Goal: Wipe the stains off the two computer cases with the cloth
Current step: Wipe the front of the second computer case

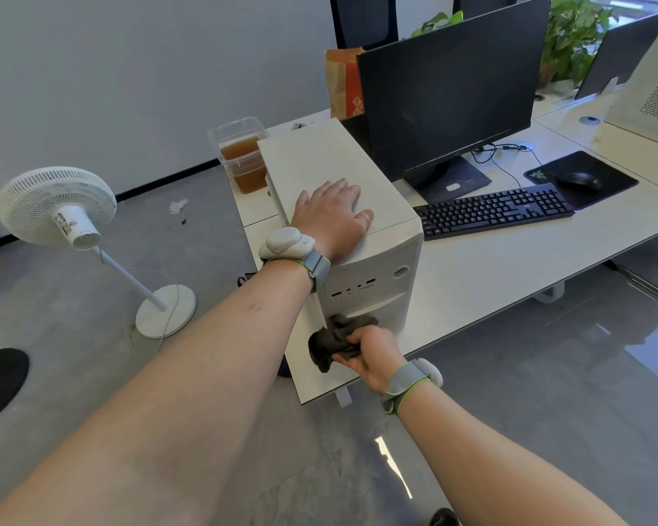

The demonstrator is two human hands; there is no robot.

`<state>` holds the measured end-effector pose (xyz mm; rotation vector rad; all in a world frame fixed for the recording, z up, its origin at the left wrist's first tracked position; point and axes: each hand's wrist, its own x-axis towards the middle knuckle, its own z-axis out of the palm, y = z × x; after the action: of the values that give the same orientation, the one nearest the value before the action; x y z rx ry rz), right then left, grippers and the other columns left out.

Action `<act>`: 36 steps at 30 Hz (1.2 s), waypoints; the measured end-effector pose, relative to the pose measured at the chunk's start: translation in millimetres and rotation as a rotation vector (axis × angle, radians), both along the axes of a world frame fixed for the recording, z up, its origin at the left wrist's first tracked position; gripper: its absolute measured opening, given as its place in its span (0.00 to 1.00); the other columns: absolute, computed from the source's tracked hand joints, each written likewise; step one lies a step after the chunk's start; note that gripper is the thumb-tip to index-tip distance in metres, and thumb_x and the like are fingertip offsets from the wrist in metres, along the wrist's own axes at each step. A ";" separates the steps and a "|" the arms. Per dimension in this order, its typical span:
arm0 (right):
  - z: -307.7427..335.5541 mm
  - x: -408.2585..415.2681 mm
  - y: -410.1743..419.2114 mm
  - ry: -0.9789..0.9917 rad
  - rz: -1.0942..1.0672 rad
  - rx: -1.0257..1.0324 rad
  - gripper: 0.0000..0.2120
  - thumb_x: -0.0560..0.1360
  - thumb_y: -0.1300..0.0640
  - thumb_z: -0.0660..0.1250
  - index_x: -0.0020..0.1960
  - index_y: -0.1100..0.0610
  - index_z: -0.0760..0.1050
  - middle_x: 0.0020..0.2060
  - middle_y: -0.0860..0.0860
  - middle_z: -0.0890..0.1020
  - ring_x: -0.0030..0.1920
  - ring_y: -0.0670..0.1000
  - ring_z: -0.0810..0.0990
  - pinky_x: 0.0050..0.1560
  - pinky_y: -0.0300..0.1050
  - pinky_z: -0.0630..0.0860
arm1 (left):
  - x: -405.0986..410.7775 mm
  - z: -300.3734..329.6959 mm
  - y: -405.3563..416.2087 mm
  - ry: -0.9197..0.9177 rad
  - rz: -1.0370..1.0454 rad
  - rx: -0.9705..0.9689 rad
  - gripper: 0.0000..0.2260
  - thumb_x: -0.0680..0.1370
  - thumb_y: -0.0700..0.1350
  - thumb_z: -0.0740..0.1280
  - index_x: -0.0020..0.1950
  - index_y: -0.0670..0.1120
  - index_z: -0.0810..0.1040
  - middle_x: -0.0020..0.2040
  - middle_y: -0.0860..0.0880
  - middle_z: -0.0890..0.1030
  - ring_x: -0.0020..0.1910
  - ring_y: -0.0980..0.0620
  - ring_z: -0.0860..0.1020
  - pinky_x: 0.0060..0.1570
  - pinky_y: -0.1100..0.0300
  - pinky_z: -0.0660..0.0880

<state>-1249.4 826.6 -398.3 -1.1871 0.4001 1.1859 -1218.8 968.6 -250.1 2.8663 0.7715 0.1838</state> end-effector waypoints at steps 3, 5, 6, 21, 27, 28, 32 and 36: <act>-4.4 -5.1 4.3 -0.031 0.126 -0.154 0.18 0.80 0.70 0.59 0.70 0.68 0.68 0.64 0.66 0.76 0.63 0.65 0.80 0.56 0.56 0.83 | -0.9 2.2 -1.8 0.000 0.000 -0.005 0.23 0.84 0.57 0.55 0.77 0.52 0.68 0.82 0.50 0.61 0.81 0.47 0.57 0.79 0.41 0.51; -0.6 -7.0 10.9 -0.084 0.190 -0.171 0.20 0.80 0.70 0.60 0.72 0.67 0.67 0.67 0.65 0.75 0.64 0.63 0.79 0.57 0.55 0.83 | -1.6 3.8 -1.3 0.005 0.004 -0.012 0.23 0.84 0.57 0.54 0.78 0.52 0.67 0.83 0.50 0.61 0.81 0.47 0.56 0.79 0.41 0.50; 0.3 -6.5 14.1 -0.094 0.195 -0.155 0.19 0.80 0.70 0.60 0.71 0.67 0.67 0.66 0.64 0.75 0.63 0.63 0.80 0.58 0.56 0.82 | -2.0 3.9 -1.4 0.009 0.004 -0.016 0.24 0.84 0.58 0.54 0.78 0.52 0.66 0.83 0.50 0.60 0.82 0.47 0.56 0.79 0.42 0.50; -13.6 40.6 -65.9 0.107 -0.069 0.020 0.17 0.82 0.53 0.59 0.66 0.60 0.75 0.59 0.61 0.82 0.57 0.64 0.82 0.48 0.57 0.79 | -5.1 4.8 -8.5 0.066 -0.050 0.059 0.34 0.77 0.74 0.46 0.82 0.65 0.55 0.84 0.51 0.53 0.83 0.44 0.48 0.79 0.37 0.44; -23.7 53.5 -76.3 0.071 0.083 -0.035 0.12 0.86 0.58 0.54 0.64 0.60 0.72 0.49 0.59 0.81 0.52 0.63 0.82 0.45 0.64 0.81 | 4.0 16.9 -15.8 0.107 -0.040 0.020 0.28 0.80 0.65 0.58 0.78 0.57 0.70 0.79 0.48 0.68 0.77 0.45 0.66 0.75 0.47 0.62; -23.3 55.6 -76.4 0.015 0.120 -0.076 0.12 0.86 0.60 0.54 0.64 0.62 0.72 0.49 0.59 0.81 0.52 0.63 0.82 0.38 0.59 0.82 | 8.9 18.5 -18.1 0.088 0.002 -0.060 0.26 0.79 0.63 0.60 0.76 0.56 0.73 0.77 0.48 0.71 0.75 0.44 0.68 0.73 0.47 0.64; -34.3 64.4 -63.0 -0.163 0.180 -0.181 0.18 0.82 0.62 0.61 0.70 0.63 0.70 0.65 0.64 0.78 0.60 0.62 0.82 0.39 0.47 0.83 | 17.2 3.5 -30.7 -0.105 0.091 -0.087 0.19 0.79 0.61 0.57 0.64 0.55 0.78 0.64 0.46 0.77 0.63 0.43 0.74 0.63 0.48 0.70; -27.7 82.2 -44.2 -0.523 0.355 -0.205 0.21 0.82 0.46 0.64 0.69 0.58 0.75 0.61 0.56 0.81 0.61 0.59 0.81 0.64 0.50 0.77 | 16.7 -4.7 -31.5 -0.108 0.096 -0.014 0.17 0.82 0.60 0.59 0.66 0.54 0.75 0.65 0.46 0.75 0.64 0.42 0.72 0.64 0.48 0.68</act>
<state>-1167.2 782.4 -426.0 -1.7390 -0.0930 1.0926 -1202.1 937.1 -254.8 2.7820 0.8851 0.3407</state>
